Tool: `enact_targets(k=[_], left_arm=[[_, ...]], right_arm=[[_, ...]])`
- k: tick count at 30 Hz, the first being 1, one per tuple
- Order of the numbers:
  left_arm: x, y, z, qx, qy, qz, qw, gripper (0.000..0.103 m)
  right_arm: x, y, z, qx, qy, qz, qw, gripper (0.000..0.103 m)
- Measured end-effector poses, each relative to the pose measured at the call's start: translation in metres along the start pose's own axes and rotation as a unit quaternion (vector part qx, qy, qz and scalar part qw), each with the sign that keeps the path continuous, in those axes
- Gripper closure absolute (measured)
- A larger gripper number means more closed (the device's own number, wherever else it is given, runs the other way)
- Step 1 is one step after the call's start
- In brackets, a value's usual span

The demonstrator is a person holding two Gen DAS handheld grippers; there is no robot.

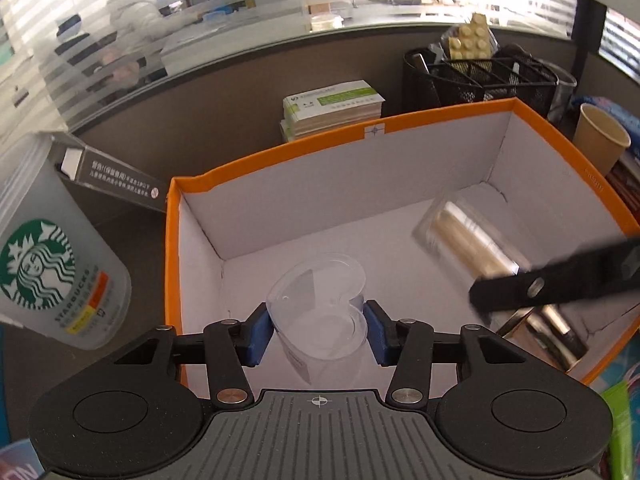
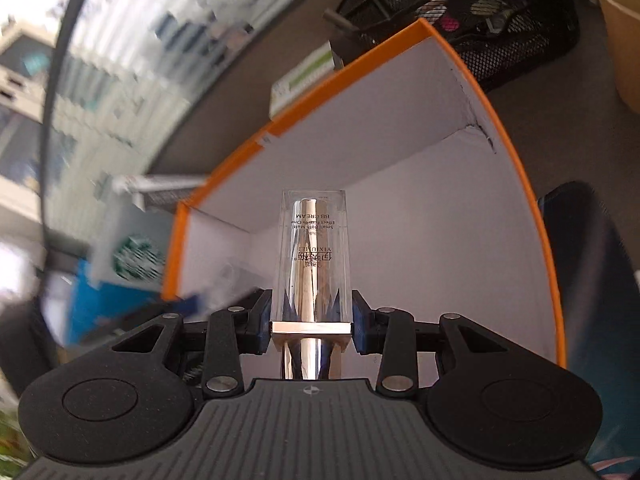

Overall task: Organize rigid objects
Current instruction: 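Open the left tool over the box while the right tool releases the silver tube, then move both tools back from the box toward the items on the mat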

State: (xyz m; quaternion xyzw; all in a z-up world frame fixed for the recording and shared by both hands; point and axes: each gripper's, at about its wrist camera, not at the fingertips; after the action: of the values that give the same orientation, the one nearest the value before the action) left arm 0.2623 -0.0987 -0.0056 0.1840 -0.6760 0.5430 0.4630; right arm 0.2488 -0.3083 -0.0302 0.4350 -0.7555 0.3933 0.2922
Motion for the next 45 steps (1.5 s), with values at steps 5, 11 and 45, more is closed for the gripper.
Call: enact_targets(k=[5, 11, 45], left_arm=[[-0.002, -0.003, 0.003, -0.011, -0.013, -0.003, 0.9998, 0.054], [0.000, 0.000, 0.004, -0.012, -0.012, 0.005, 0.9998, 0.039], [0.088, 0.181, -0.009, -0.049, 0.067, 0.170, 0.9818, 0.000]], right_arm=[[-0.026, 0.016, -0.021, 0.107, 0.114, -0.010, 0.988, 0.068], [-0.025, 0.029, -0.043, 0.200, 0.167, 0.030, 0.965, 0.056], [0.097, 0.236, 0.039, 0.189, 0.200, 0.250, 0.928, 0.028]])
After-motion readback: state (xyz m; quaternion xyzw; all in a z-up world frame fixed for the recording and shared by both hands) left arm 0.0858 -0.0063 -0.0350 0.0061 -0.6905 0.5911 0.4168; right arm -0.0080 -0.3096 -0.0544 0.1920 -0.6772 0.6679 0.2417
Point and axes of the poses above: each gripper's, at about its wrist camera, not at the fingertips, and x roughly against the way its jaws point, z to its right, y to its underside, and after that the axes turned 10 degrees about y, right-handed
